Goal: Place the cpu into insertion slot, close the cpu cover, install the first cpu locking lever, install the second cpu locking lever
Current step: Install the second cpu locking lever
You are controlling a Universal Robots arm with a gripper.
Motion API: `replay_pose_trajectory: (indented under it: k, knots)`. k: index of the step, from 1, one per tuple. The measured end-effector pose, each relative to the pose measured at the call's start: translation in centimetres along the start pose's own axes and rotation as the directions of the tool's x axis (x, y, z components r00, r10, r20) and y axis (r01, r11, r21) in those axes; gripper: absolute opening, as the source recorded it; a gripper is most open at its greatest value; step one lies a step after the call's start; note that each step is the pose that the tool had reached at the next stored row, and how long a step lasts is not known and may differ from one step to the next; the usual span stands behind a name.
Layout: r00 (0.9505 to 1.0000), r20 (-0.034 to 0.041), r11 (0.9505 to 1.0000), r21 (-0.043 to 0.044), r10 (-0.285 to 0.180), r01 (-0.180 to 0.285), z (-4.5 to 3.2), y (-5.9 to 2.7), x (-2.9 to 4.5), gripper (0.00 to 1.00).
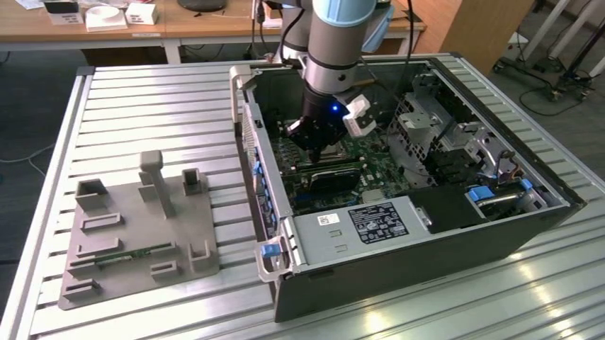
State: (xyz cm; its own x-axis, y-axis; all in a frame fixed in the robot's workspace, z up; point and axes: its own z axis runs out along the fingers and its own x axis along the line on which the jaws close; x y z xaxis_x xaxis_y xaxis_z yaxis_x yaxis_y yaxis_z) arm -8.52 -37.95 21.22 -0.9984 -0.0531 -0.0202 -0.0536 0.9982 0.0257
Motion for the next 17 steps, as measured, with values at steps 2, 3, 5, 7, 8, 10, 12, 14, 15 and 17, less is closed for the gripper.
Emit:
replay_pose_trajectory:
  k: [2, 3, 5, 7, 8, 10, 12, 14, 15, 17]
  knots:
    - [1.0000, 0.0001, 1.0000, -0.0002, 0.000, 0.000, 0.05, 0.00, 0.02, 0.10]
    - [1.0000, 0.0001, 1.0000, -0.0003, 0.000, 0.000, 0.09, 0.00, 0.03, 0.10]
    - [1.0000, 0.0000, 1.0000, -0.0005, 0.000, 0.000, 0.15, 0.00, 0.04, 0.10]
    - [1.0000, 0.0001, 1.0000, -0.0012, 0.000, 0.000, 0.26, 0.00, 0.04, 0.10]
    - [1.0000, 0.0002, 1.0000, -0.0022, 0.000, 0.000, 0.33, 0.00, 0.04, 0.10]
    - [1.0000, 0.0002, 1.0000, -0.0058, 0.000, 0.000, 0.45, -0.01, 0.05, 0.10]
    - [1.0000, 0.0006, 0.9999, -0.0118, 0.000, 0.000, 0.57, -0.01, 0.05, 0.10]
    - [1.0000, 0.0010, 0.9998, -0.0201, 0.000, 0.000, 0.59, -0.01, 0.04, 0.10]
    - [1.0000, 0.0012, 0.9997, -0.0239, 0.000, 0.000, 0.59, -0.01, 0.04, 0.10]
    - [1.0000, 0.0016, 0.9996, -0.0289, 0.001, -0.001, 0.60, -0.01, 0.05, 0.10]
